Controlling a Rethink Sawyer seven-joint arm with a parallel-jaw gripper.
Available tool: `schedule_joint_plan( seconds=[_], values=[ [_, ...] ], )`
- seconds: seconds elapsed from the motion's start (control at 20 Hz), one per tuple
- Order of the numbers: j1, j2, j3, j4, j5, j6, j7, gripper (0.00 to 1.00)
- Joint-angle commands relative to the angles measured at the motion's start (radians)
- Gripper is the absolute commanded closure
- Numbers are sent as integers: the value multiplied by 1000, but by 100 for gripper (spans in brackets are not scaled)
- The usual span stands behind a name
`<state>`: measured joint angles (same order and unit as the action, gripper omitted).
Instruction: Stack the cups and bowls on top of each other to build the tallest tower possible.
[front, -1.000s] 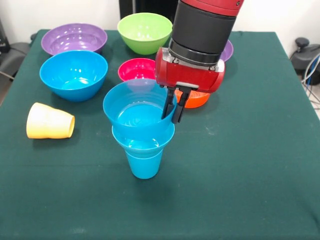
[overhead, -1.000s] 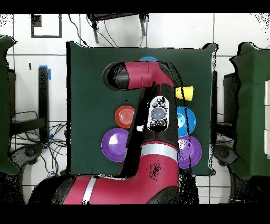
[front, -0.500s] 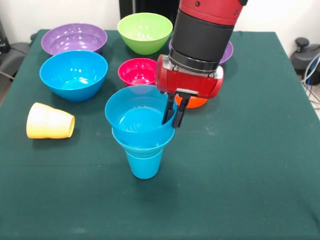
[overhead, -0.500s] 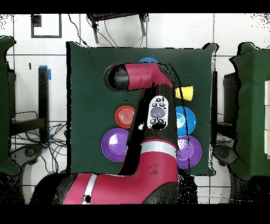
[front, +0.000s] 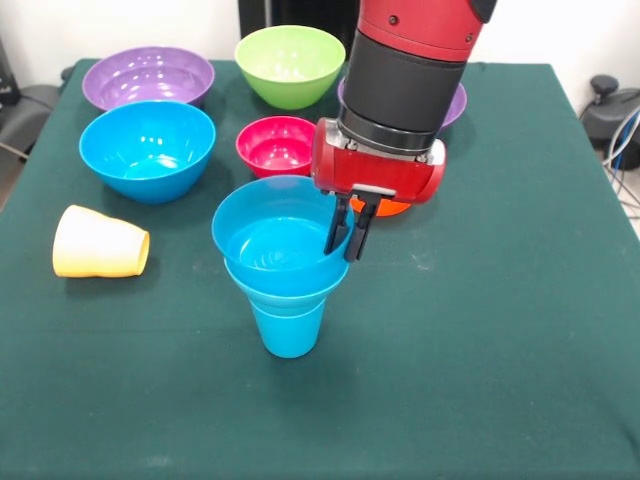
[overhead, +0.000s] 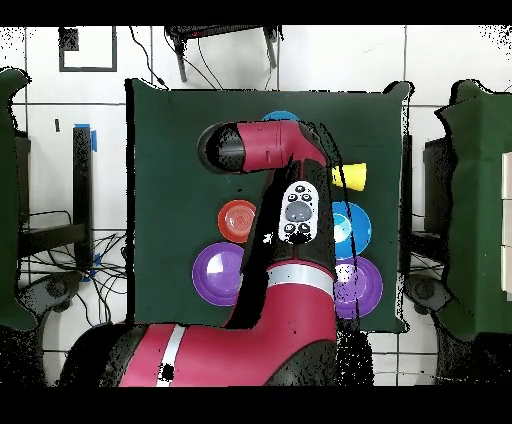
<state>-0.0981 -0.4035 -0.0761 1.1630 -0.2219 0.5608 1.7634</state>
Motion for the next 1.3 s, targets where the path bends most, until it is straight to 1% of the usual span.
schedule_joint_plan(
  seconds=[0.05,0.7,0.95,1.3],
  values=[
    [-10,40,76,61,-8,-33,68,100],
    [-22,37,87,69,-11,-53,56,100],
    [-17,35,82,72,-17,-72,63,100],
    [-11,42,85,62,-11,-70,70,100]
  ],
)
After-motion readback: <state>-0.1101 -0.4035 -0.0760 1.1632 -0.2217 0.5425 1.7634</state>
